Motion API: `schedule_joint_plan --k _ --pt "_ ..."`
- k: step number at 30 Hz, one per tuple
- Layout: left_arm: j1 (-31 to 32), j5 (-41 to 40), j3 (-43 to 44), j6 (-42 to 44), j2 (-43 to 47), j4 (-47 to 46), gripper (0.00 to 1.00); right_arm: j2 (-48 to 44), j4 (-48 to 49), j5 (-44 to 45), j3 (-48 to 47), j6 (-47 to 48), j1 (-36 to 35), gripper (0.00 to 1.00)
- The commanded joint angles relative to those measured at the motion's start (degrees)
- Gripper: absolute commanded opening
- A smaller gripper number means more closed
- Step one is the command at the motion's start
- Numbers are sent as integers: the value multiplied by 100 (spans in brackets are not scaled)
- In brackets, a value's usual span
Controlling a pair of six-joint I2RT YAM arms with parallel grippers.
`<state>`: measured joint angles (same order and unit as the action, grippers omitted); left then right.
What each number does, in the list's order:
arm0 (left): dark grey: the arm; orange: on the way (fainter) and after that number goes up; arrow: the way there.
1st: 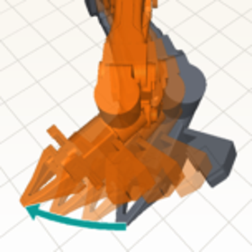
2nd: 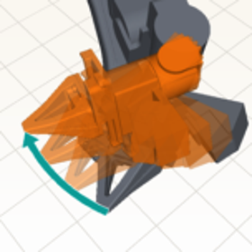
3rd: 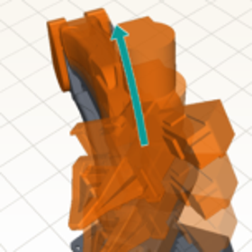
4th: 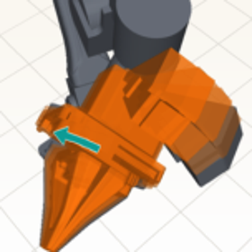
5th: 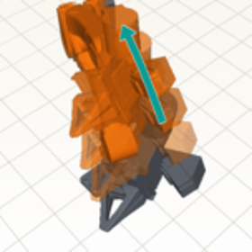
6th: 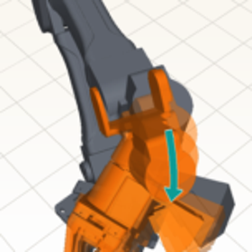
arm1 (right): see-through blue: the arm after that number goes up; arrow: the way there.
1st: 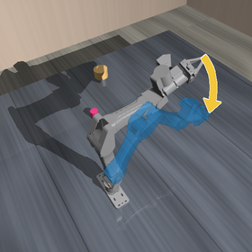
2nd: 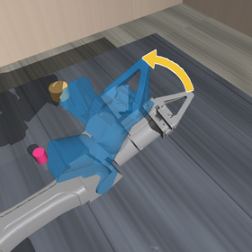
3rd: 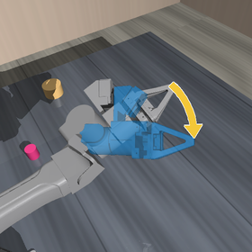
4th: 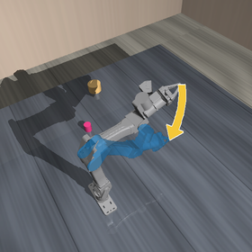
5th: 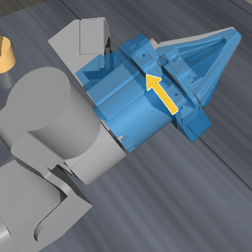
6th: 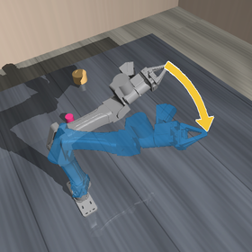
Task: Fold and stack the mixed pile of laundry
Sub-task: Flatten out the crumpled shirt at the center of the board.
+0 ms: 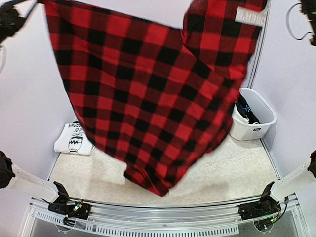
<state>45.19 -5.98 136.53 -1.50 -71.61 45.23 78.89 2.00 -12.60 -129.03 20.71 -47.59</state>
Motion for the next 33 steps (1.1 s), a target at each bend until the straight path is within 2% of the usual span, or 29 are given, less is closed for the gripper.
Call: schedule_joint_plan --k 1,10,18,21,24,26,30,33 --pt "-80 527 23 -87 357 -929 0 -465 1022 -393 -214 -409 -30 0" --pt "-80 1677 -158 -724 748 -1893 0 -868 1719 -811 -234 -869 -23 0" --pt "-80 1963 -132 -1105 599 -2426 0 -1000 1617 -758 -340 -837 -24 0" --pt "-80 1326 -170 -783 405 -2124 0 -773 788 -82 -699 -401 -28 0" --pt "-80 150 -225 -362 140 -1438 0 -498 117 1478 -734 184 -31 0" --pt "-80 -722 -626 -306 22 -1110 0 -305 -382 2457 -690 628 -28 0" --pt "-121 -1896 -2079 -555 -29 -920 0 161 -1141 3767 -54 1284 124 0" --pt "-367 -2234 -3507 -868 -135 -1036 0 672 -1720 3706 754 803 831 0"
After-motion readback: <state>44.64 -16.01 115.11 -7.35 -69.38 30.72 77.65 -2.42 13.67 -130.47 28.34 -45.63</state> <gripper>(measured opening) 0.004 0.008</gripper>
